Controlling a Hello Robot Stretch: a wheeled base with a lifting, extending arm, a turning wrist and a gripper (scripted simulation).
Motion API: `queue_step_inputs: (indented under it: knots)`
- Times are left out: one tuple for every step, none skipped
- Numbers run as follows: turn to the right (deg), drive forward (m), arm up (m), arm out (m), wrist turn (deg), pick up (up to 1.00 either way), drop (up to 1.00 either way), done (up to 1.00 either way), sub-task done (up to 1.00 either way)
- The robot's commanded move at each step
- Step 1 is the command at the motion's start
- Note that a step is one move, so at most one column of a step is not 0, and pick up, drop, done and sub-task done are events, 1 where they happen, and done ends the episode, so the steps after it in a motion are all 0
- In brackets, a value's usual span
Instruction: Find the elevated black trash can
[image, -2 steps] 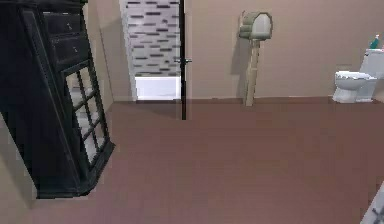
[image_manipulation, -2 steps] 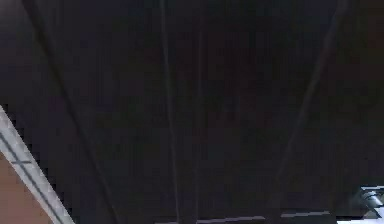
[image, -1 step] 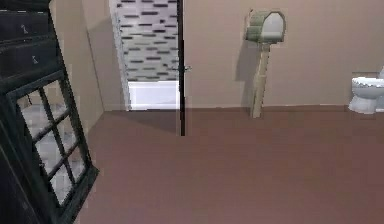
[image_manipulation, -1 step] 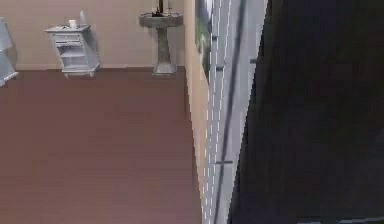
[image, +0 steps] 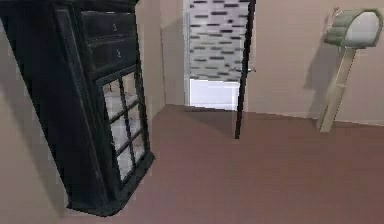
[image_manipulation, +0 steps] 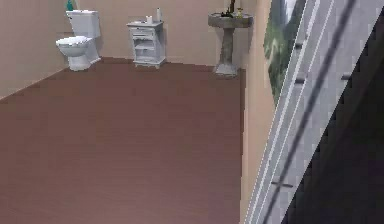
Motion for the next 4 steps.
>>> queue_step_inputs:
  knots:
    - [0.0, 1.00, 0.00, 0.00, 0.0, 0.00, 0.00, 0.00, 0.00]
    - [0.0, 1.00, 0.00, 0.00, 0.0, 0.00, 0.00, 0.00, 0.00]
    - [-6.0, 0.00, 0.00, 0.00, 0.0, 0.00, 0.00, 0.00, 0.00]
    - [0.0, 0.35, 0.00, 0.00, 0.0, 0.00, 0.00, 0.00, 0.00]
